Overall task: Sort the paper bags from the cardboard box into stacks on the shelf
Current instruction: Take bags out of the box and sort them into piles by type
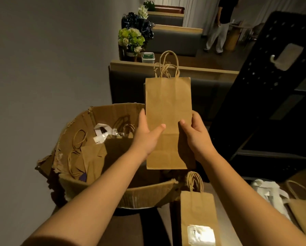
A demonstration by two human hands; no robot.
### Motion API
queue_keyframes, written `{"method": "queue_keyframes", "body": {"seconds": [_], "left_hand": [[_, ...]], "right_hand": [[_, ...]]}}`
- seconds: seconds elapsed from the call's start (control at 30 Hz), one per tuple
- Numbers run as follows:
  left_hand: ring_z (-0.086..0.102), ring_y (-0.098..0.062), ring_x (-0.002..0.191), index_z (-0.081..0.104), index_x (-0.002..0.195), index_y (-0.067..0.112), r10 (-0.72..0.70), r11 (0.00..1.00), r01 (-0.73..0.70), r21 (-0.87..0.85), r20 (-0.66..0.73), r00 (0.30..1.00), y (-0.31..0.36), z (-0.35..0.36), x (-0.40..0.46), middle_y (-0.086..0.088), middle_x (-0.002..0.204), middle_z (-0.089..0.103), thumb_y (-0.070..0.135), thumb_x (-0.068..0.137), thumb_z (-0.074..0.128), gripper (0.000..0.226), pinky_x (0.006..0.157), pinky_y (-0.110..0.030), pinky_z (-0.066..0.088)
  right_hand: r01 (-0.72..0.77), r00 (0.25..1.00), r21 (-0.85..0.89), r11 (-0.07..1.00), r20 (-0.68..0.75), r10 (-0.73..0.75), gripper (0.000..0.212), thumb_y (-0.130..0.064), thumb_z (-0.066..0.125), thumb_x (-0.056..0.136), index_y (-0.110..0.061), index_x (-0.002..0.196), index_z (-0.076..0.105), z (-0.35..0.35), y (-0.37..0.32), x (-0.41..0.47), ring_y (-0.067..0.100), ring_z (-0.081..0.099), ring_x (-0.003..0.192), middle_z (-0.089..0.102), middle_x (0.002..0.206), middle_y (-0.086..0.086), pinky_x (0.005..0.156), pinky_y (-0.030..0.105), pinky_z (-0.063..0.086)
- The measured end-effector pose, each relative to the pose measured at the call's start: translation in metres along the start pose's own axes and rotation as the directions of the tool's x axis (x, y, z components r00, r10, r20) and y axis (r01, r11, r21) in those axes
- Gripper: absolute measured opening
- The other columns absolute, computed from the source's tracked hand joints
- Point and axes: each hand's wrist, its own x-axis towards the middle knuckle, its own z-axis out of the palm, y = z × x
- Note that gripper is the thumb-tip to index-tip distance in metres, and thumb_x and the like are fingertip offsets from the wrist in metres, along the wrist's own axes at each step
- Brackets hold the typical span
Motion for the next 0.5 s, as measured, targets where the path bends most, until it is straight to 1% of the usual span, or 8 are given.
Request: {"method": "queue_keyframes", "body": {"seconds": [0.1,0.13,0.2,0.27,0.3,0.37,0.43,0.5], "left_hand": [[0.04,-0.01,0.132,0.002,0.152,0.041,0.041,0.999,-0.042,0.018,0.073,0.996,0.009,0.029,-0.022,0.01,0.151,0.035,0.019,0.09,0.066,0.092,0.107,-0.041,0.038],[0.039,-0.009,0.132,0.0,0.152,0.041,0.051,0.998,-0.053,0.025,0.097,0.994,0.01,0.039,-0.031,0.01,0.152,0.033,0.017,0.089,0.068,0.096,0.106,-0.038,0.037],[0.039,-0.009,0.132,-0.001,0.151,0.042,0.05,0.998,-0.055,0.035,0.124,0.991,0.009,0.059,-0.048,0.01,0.152,0.033,0.016,0.086,0.071,0.101,0.105,-0.037,0.036],[0.042,-0.01,0.131,0.003,0.151,0.042,0.023,0.998,-0.029,0.049,0.123,0.992,0.0,0.081,-0.064,0.009,0.149,0.038,0.017,0.083,0.074,0.102,0.107,-0.038,0.038],[0.044,-0.01,0.13,0.008,0.151,0.041,0.007,0.998,-0.015,0.063,0.114,0.993,-0.005,0.091,-0.072,0.009,0.146,0.042,0.019,0.081,0.076,0.1,0.108,-0.042,0.039],[0.049,-0.011,0.127,0.017,0.151,0.037,-0.027,0.995,0.017,0.095,0.102,0.994,-0.018,0.108,-0.086,0.009,0.14,0.049,0.026,0.077,0.077,0.096,0.106,-0.048,0.043],[0.051,-0.01,0.124,0.021,0.15,0.033,-0.057,0.991,0.042,0.131,0.106,0.993,-0.032,0.121,-0.103,0.01,0.135,0.053,0.029,0.076,0.077,0.093,0.104,-0.044,0.045],[0.052,-0.008,0.122,0.027,0.148,0.03,-0.094,0.986,0.076,0.146,0.119,0.988,-0.046,0.133,-0.123,0.011,0.131,0.055,0.026,0.08,0.075,0.083,0.104,-0.039,0.045]], "right_hand": [[0.004,1.0,0.048,0.999,-0.006,-0.004,0.02,-0.015,0.052,0.098,-0.025,0.115,0.052,-0.041,-0.006,-0.024,0.001,0.065,0.096,0.065,0.11,-0.008,0.074,0.016,0.05],[-0.001,1.0,0.056,0.998,-0.002,0.001,0.02,-0.011,0.052,0.097,-0.023,0.113,0.053,-0.057,-0.005,-0.031,0.003,0.066,0.093,0.066,0.108,-0.006,0.072,0.016,0.05],[-0.007,1.0,0.042,0.999,0.013,0.006,0.026,-0.004,0.054,0.092,-0.02,0.114,0.053,-0.084,-0.004,-0.045,0.009,0.066,0.094,0.066,0.107,-0.002,0.075,0.022,0.05],[-0.028,0.999,0.029,0.999,0.036,0.027,0.034,-0.007,0.055,0.087,-0.018,0.119,0.051,-0.108,0.0,-0.059,0.014,0.065,0.097,0.065,0.109,0.002,0.079,0.027,0.052],[-0.044,0.999,0.039,0.998,0.033,0.043,0.035,-0.008,0.055,0.087,-0.017,0.121,0.051,-0.117,0.004,-0.066,0.015,0.065,0.099,0.065,0.111,0.002,0.081,0.027,0.053],[-0.049,0.999,0.048,0.998,0.002,0.048,0.028,-0.008,0.054,0.094,-0.015,0.121,0.052,-0.13,0.015,-0.083,0.011,0.065,0.102,0.066,0.113,0.0,0.081,0.023,0.053],[-0.046,0.998,0.052,0.998,-0.05,0.049,0.022,-0.009,0.053,0.096,-0.015,0.118,0.053,-0.139,0.032,-0.104,0.007,0.065,0.102,0.066,0.113,-0.001,0.08,0.018,0.051],[-0.088,0.993,0.114,0.99,-0.068,0.096,0.022,-0.007,0.053,0.096,-0.015,0.116,0.055,-0.148,0.052,-0.127,0.009,0.065,0.104,0.067,0.113,0.0,0.081,0.019,0.052]]}}
